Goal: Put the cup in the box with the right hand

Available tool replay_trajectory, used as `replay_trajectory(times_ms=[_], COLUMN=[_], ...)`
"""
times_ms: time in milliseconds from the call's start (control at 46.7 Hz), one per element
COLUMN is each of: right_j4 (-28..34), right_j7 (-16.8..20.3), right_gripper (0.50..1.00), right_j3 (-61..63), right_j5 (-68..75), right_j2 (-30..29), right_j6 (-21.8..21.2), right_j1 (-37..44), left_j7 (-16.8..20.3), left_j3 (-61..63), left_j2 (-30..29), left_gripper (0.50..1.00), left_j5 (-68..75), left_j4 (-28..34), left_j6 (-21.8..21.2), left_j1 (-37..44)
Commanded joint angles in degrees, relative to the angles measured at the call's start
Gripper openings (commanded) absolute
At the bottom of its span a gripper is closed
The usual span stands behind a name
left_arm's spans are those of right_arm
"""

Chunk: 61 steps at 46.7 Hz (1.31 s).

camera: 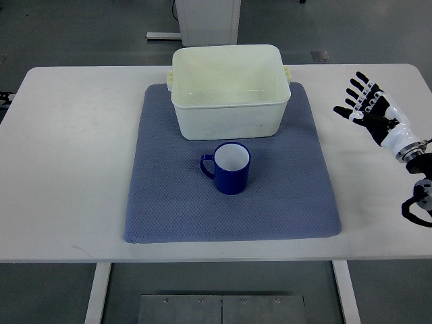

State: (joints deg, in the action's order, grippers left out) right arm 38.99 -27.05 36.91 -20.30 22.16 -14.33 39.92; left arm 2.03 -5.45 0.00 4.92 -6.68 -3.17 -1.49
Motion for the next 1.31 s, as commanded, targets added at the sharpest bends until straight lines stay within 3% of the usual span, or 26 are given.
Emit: replay_trajectory(times_ms=[0,278,535,750,1007,1285], right_j4=[0.1,0.7,2.8,9.4,19.5,21.3], right_j7=[0.1,-0.1,-1.3,-4.4,-4.9,-5.8], right_gripper=[1.000,1.000,1.000,1.000,1.000,1.000], right_j3=[-0.1,-0.1,-0.3,-0.7,-2.0,-5.2], right_j5=[0.0,0.1,0.0,-0.1,-0.5,-1.2], right_j2=[1.0,5.6,11.1,16.1,19.7,19.6], right_j6=[-0.1,-2.5,-9.8,-15.9,-16.2,-16.0], right_j1=[0.0,0.2,-0.2,-3.7,-7.2,-7.5], left_j7=[0.0,0.0,0.0,0.0,0.0,0.0], left_j3=[0.0,0.0,0.0,0.0,0.0,0.0], left_j2=[0.0,0.0,0.0,0.0,0.0,0.0], left_gripper=[1.000,1.000,1.000,1.000,1.000,1.000], left_j5=[0.0,0.0,0.0,0.0,0.0,0.0], left_j4=[0.0,0.0,0.0,0.0,0.0,0.0], left_j6=[0.0,0.0,0.0,0.0,0.0,0.0], left_j1=[0.0,0.0,0.0,0.0,0.0,0.0])
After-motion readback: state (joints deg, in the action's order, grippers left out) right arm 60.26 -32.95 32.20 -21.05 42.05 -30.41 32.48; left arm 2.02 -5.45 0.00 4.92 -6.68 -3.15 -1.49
